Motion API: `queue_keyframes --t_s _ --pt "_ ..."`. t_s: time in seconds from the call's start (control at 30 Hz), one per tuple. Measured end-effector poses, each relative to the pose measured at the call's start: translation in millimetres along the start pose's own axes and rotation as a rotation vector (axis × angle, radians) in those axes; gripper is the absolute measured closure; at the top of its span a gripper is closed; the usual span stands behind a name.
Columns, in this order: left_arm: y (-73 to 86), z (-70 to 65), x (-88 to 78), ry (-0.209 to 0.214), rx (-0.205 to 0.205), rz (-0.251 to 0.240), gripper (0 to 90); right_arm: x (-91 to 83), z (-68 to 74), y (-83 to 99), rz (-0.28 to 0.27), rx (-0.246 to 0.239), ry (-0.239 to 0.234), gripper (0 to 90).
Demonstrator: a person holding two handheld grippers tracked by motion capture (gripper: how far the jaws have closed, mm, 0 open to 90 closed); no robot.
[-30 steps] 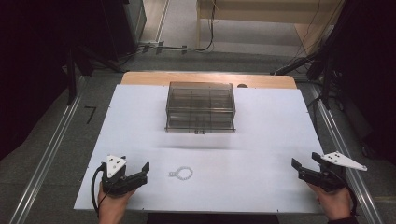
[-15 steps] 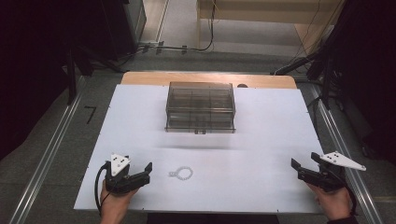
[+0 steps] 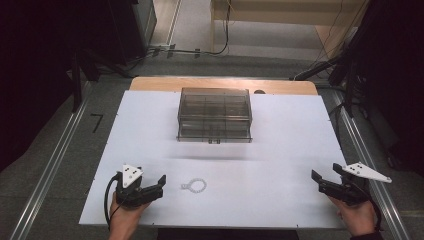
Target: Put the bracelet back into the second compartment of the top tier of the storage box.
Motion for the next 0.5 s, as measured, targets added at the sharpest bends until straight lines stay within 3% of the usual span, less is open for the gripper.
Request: queue_keyframes --t_s 0.5 --pt "3.7 -11.2 5.6 0.056 0.027 0.032 14.1 0.6 0.2 0.7 0.005 -0.005 -0.003 15.9"
Point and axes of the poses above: each handheld gripper's, and its own axes: x roughly forward along the jaws, y roughly out of its underside, z roughly to its left, the point moved 10 cm from there along x, roughly forward along the jaws, and after that the axes turned 4 degrees about -z, right-handed, at the moved point
